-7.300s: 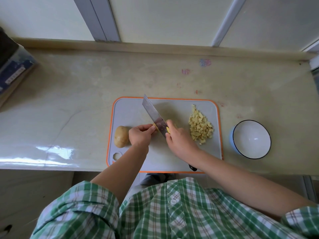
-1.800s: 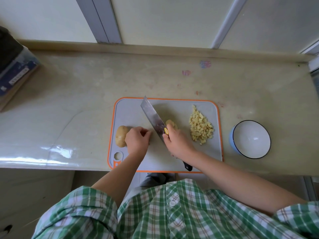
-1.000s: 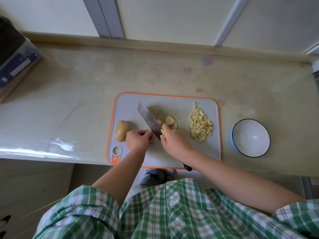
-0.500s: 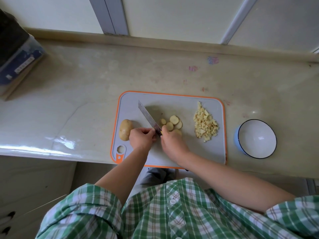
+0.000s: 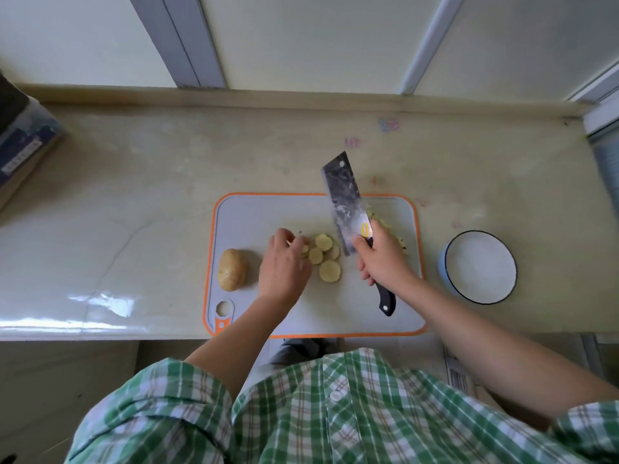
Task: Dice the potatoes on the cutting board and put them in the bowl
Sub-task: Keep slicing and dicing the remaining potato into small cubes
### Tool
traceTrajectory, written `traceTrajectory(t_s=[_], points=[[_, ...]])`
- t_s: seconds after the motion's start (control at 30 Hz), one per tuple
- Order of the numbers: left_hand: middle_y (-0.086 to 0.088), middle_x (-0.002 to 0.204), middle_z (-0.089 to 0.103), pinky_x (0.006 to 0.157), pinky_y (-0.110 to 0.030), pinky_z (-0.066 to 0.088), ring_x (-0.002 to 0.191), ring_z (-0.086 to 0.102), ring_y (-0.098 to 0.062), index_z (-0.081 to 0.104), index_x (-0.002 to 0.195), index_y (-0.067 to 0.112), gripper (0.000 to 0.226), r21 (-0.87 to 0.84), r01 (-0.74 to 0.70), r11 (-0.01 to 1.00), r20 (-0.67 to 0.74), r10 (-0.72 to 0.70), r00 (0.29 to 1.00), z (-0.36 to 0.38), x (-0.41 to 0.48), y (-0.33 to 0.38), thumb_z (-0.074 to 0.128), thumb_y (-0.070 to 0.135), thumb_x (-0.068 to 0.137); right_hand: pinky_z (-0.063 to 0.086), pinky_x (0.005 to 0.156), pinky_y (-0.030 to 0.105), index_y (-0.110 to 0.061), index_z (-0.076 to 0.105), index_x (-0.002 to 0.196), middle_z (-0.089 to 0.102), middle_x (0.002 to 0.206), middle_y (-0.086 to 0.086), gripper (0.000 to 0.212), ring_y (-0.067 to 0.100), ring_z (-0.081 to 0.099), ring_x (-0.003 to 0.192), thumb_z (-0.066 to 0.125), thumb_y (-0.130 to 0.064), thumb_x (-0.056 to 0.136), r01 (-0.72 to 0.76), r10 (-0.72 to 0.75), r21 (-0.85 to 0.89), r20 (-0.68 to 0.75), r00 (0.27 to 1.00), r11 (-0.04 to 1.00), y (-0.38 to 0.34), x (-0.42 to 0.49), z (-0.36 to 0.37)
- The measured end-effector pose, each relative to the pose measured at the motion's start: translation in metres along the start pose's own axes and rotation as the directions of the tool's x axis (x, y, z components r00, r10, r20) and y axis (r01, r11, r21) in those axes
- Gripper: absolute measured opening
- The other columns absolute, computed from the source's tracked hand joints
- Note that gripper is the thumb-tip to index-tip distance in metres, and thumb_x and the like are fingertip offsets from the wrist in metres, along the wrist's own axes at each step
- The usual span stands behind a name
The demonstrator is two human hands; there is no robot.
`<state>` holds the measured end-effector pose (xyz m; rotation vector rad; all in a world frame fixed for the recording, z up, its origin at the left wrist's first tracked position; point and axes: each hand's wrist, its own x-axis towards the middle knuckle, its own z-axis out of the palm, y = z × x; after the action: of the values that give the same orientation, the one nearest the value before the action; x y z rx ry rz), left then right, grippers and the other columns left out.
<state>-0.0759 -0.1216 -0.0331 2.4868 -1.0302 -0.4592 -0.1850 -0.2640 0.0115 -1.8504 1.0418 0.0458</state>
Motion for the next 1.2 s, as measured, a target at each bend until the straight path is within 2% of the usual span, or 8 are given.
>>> traceTrajectory(t_s=[0.1,0.17,0.33,0.53,0.67,0.8,1.03,1.2], points=[[-0.009,0.143,0.041,0.095,-0.04,0.043,0.124,0.04,-0.032,0.054,0.133,0.018,0.055,0.099,-0.179,0.979,0.188,0.158,0.969,0.005,0.015,0.009,0.064,0.01,0.079,0.038,0.036,0.025,-0.018,0.036,0.083,0.053,0.06,0.012,0.018,0.016,0.047,0.036,0.043,-0.019,0.1,-0.054,0.056,0.065,-0.028,0.998,0.996,0.011,-0.008,-0.012],[-0.005,0.148,0.037,0.099,-0.037,0.037,0.129,0.036,-0.031,0.05,0.137,0.021,0.06,0.133,-0.223,0.966,0.239,0.187,0.953,0.004,0.022,0.01,0.063,0.011,0.08,0.038,0.036,0.025,-0.013,0.038,0.09,0.053,0.06,0.013,0.012,0.016,0.046,0.036,0.043,-0.018,0.1,-0.071,0.072,0.081,-0.015,0.997,0.994,0.016,-0.014,-0.017],[-0.001,0.149,0.036,0.101,-0.037,0.033,0.131,0.034,-0.028,0.032,0.148,0.024,0.075,0.185,-0.34,0.922,0.329,0.268,0.905,-0.003,0.033,0.004,0.067,0.023,0.082,0.038,0.036,0.025,-0.007,0.043,0.107,0.052,0.059,0.012,0.014,0.017,0.045,0.037,0.043,-0.018,0.099,-0.114,0.115,0.114,0.005,0.993,0.987,0.022,-0.019,-0.02],[-0.003,0.126,0.047,0.094,-0.032,0.035,0.117,0.041,-0.026,0.052,0.128,0.02,0.049,0.283,-0.38,0.881,0.367,0.267,0.891,-0.006,0.048,0.01,0.069,0.032,0.083,0.039,0.037,0.025,-0.008,0.042,0.101,0.052,0.06,0.011,0.012,0.017,0.045,0.038,0.043,-0.02,0.099,-0.109,0.109,0.121,0.007,0.994,0.987,0.022,-0.019,-0.023],[-0.002,0.13,0.045,0.095,-0.032,0.037,0.118,0.043,-0.025,0.046,0.134,0.022,0.057,0.263,-0.39,0.883,0.359,0.286,0.889,-0.004,0.047,0.009,0.071,0.032,0.083,0.041,0.037,0.026,-0.008,0.042,0.103,0.053,0.061,0.012,0.012,0.019,0.047,0.039,0.044,-0.019,0.099,-0.105,0.105,0.102,0.015,0.994,0.989,0.023,-0.021,-0.024],[-0.003,0.123,0.049,0.087,-0.032,0.039,0.113,0.044,-0.025,0.056,0.122,0.021,0.047,0.192,-0.321,0.928,0.356,0.239,0.903,-0.004,0.048,0.009,0.075,0.028,0.08,0.04,0.035,0.024,-0.006,0.043,0.105,0.054,0.06,0.013,0.014,0.015,0.047,0.036,0.044,-0.018,0.098,-0.103,0.103,0.086,0.011,0.995,0.991,0.026,-0.021,-0.024],[-0.008,0.1,0.059,0.072,-0.032,0.039,0.094,0.051,-0.027,0.053,0.106,0.012,0.043,0.037,-0.187,0.982,0.379,0.16,0.912,-0.004,0.053,0.011,0.08,0.021,0.073,0.043,0.036,0.027,-0.008,0.045,0.109,0.056,0.061,0.015,0.015,0.017,0.049,0.037,0.045,-0.018,0.098,-0.092,0.091,0.067,0.025,0.996,0.993,0.029,-0.022,-0.024],[0.002,0.084,0.058,0.073,-0.031,0.045,0.079,0.055,-0.02,0.063,0.109,0.017,0.039,-0.172,-0.02,0.985,0.305,0.072,0.95,-0.014,0.05,0.009,0.08,0.016,0.073,0.042,0.036,0.026,-0.012,0.044,0.1,0.056,0.06,0.014,0.007,0.016,0.049,0.037,0.044,-0.018,0.098,-0.079,0.078,0.056,0.014,0.997,0.995,0.031,-0.023,-0.024]])
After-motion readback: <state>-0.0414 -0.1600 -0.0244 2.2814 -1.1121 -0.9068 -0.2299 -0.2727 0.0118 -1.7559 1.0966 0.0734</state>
